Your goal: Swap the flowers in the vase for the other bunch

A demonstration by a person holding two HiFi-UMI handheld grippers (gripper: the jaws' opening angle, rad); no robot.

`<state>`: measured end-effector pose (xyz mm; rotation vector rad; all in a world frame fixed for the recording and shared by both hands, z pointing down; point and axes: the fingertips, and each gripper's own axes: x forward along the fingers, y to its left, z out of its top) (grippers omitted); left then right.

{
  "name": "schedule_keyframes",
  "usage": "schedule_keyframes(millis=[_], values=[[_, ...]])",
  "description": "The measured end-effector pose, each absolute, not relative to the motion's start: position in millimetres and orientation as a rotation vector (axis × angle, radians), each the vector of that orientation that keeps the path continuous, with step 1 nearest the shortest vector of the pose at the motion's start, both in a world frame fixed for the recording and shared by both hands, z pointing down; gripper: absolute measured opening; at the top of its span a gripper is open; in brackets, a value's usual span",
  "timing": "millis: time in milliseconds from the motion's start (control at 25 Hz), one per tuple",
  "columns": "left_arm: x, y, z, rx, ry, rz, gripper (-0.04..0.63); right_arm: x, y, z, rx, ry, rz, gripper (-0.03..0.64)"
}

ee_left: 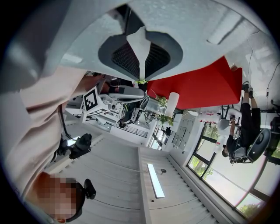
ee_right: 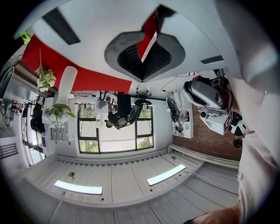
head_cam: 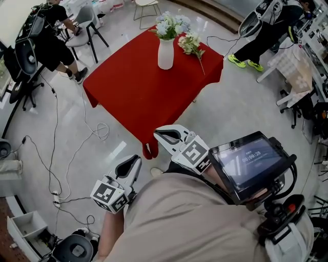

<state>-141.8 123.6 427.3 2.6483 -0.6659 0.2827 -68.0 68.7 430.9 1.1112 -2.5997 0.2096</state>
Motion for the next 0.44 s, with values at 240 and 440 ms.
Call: schedule_keyframes(millis=[240, 440], values=[[-139.4, 123.4, 428.8, 2.657, -0.661, 0.283, 0.043, -66.2, 69.3, 432.9, 1.106, -2.593, 0.202, 0.012], [-137.5, 121.5, 428.5, 2.66, -0.657, 0.279, 0.043, -66.3, 69.0, 435.5, 1.101, -2.591, 0.205, 0.012]])
